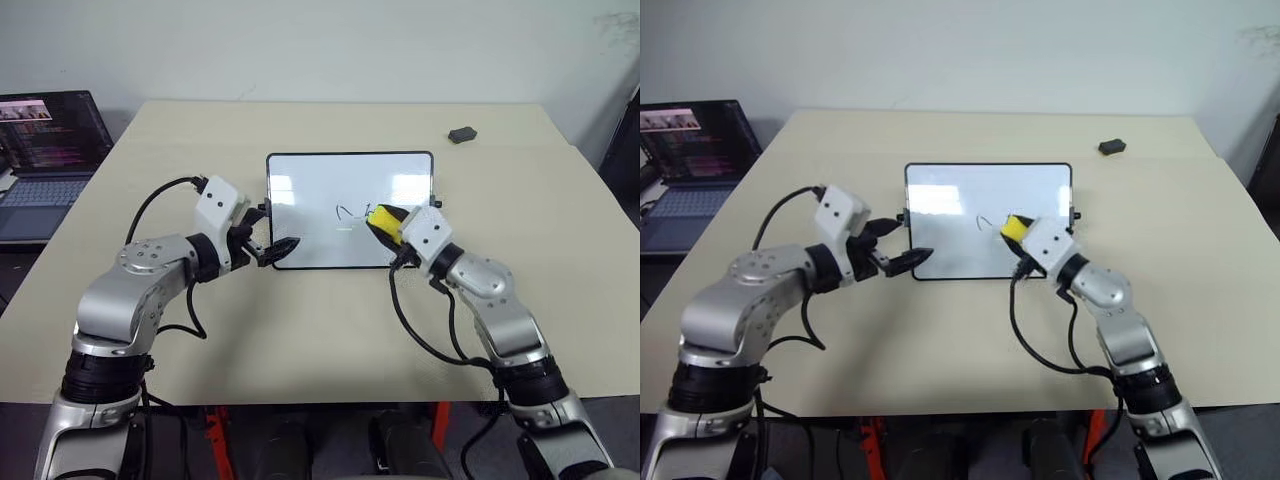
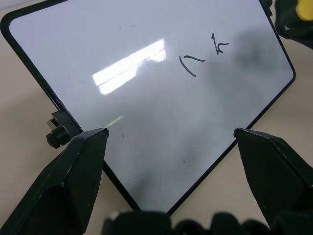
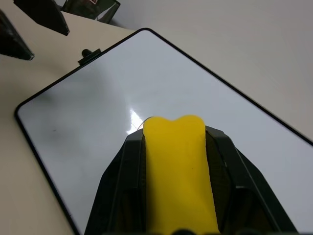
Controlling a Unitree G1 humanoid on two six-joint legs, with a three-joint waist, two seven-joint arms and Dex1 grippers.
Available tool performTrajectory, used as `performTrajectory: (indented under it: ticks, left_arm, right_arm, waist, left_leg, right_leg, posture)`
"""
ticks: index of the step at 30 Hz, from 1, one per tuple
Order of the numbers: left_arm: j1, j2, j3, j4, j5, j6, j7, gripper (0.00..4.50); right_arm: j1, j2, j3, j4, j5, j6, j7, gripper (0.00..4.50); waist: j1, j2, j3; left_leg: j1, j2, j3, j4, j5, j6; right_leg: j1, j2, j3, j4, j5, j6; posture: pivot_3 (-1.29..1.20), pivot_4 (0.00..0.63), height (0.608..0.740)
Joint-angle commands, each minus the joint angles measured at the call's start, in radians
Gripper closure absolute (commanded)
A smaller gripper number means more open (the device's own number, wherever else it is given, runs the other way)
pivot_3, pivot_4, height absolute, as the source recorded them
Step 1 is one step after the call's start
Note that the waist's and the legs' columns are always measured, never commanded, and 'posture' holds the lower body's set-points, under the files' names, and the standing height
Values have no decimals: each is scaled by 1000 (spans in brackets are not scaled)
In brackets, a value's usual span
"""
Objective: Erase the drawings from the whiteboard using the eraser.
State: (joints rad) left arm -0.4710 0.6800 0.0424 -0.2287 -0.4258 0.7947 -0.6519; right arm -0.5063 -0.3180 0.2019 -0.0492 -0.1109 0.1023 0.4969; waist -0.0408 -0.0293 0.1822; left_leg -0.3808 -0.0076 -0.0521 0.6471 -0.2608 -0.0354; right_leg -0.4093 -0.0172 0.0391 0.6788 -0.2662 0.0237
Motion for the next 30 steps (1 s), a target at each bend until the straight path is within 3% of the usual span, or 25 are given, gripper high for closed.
performTrajectory:
  ticks: [1, 11, 16, 25, 30]
  left_arm:
    - [-32, 7, 1, 22, 8, -23, -23, 0]
    - [-49, 47, -49, 85, 31, -42, -125, 0]
    - [-71, 40, -55, 117, 52, -80, -134, 0]
    - [-44, 44, -49, 116, 61, -104, -156, 0]
    - [-56, 33, -54, 128, 66, -128, -160, 0]
  right_arm:
    - [-108, 25, 32, 86, -73, -45, -54, 3252]
    - [-352, 118, 66, 419, -161, -100, -161, 3252]
    - [-386, 137, 95, 561, -188, -114, -152, 3252]
    - [-295, 105, 183, 513, -206, -26, 20, 3252]
    - [-341, 109, 156, 539, -228, -54, -69, 3252]
  waist:
    - [-1, 0, 0]
    - [-1, 0, 0]
    - [-1, 0, 0]
    - [-9, 0, 0]
    - [-12, 0, 0]
  left_leg:
    - [0, 0, 0, 0, 0, 0]
    - [-1, 0, 0, 0, 0, 0]
    - [-1, 0, 0, 0, 0, 0]
    - [1, 0, 0, 1, 0, 0]
    - [2, 0, -1, 2, 0, 0]
  right_leg:
    - [0, 0, 0, 0, 0, 0]
    - [-1, 0, 0, -1, 0, 0]
    - [-1, 0, 0, 0, 0, 0]
    - [0, 0, 0, 1, 0, 0]
    - [2, 0, -1, 2, 0, 0]
  posture:
    - [0, 150, 740]
    - [0, 150, 740]
    - [0, 150, 740]
    - [0, 150, 740]
    - [0, 150, 740]
